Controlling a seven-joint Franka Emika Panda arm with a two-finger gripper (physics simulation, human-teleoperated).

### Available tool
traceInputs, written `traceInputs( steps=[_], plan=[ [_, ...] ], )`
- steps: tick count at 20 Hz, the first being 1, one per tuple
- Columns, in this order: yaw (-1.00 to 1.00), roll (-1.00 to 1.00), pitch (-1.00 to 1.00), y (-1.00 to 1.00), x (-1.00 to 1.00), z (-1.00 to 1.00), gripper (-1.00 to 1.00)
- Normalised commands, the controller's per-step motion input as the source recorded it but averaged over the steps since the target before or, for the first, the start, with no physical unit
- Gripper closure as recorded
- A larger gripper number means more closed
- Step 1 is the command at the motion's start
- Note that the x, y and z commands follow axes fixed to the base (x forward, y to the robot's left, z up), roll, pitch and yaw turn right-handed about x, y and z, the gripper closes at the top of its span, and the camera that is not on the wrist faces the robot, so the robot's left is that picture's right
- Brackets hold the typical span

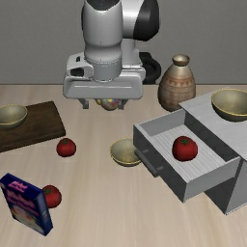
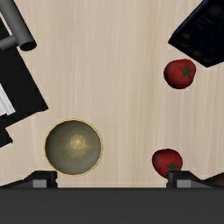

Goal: Pick the tomato next to the cereal and place it on the porcelain bowl between the cabinet and the cutting board

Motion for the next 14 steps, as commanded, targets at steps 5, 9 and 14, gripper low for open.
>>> traceInputs(
  steps=[5,9,14],
  plan=[
    [0.0,0.0,0.0,-1.0,0.0,0.0,-1.0],
    [0.0,0.0,0.0,-0.5,0.5,0.0,-1.0],
    [0.0,0.0,0.0,0.0,1.0,0.0,-1.0]
  ],
)
